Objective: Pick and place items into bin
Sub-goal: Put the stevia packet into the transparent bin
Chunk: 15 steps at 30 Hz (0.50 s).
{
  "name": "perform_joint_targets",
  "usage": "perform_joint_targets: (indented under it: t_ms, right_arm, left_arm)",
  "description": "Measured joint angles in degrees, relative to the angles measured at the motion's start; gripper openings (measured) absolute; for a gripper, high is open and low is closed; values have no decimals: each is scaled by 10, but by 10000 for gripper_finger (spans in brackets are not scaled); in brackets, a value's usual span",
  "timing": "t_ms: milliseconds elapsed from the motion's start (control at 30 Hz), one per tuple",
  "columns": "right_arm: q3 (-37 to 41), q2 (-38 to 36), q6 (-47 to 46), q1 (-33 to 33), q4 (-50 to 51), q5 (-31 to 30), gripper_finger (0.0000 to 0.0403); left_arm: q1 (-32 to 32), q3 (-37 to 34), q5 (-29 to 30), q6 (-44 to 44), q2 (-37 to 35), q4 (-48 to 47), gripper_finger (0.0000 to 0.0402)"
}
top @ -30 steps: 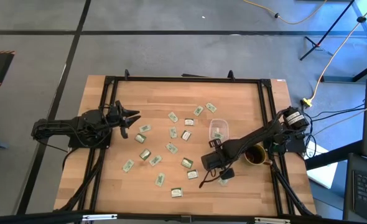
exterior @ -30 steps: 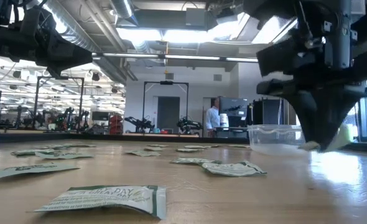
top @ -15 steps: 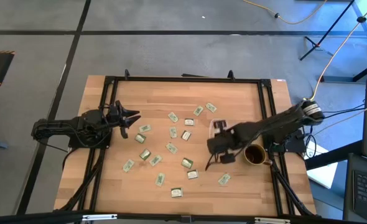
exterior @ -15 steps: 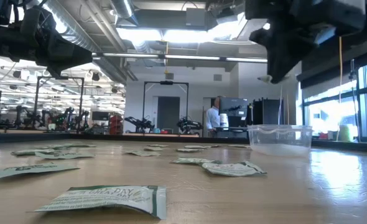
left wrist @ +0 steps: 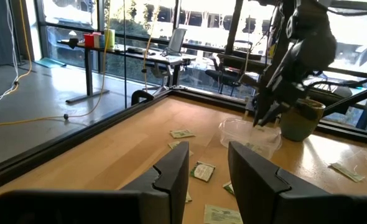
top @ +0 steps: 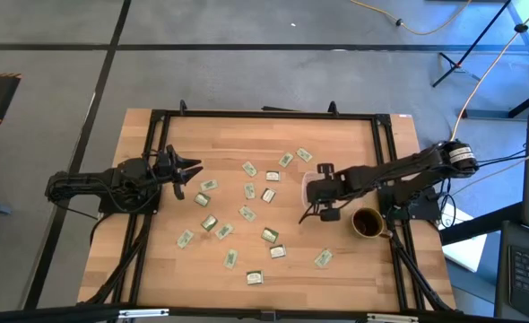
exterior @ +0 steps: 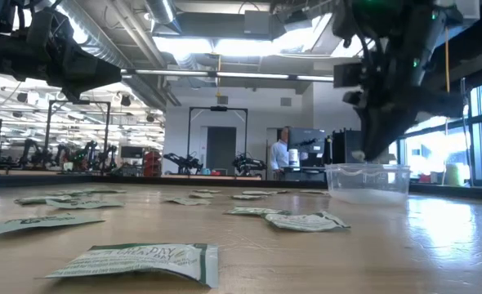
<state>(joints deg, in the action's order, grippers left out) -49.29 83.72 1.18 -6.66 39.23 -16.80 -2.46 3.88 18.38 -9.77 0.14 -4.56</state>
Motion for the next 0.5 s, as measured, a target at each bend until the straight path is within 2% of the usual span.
perform_joint_targets:
  t_ms: [367,500]
  right_arm:
    - [31,0,-52,19,-39,0,54]
    - [31,0,-54,20,-49,3,74]
  left_arm:
    - [0,0,0,0,0,0,106]
    - [0,0,0,-1,0,0,106]
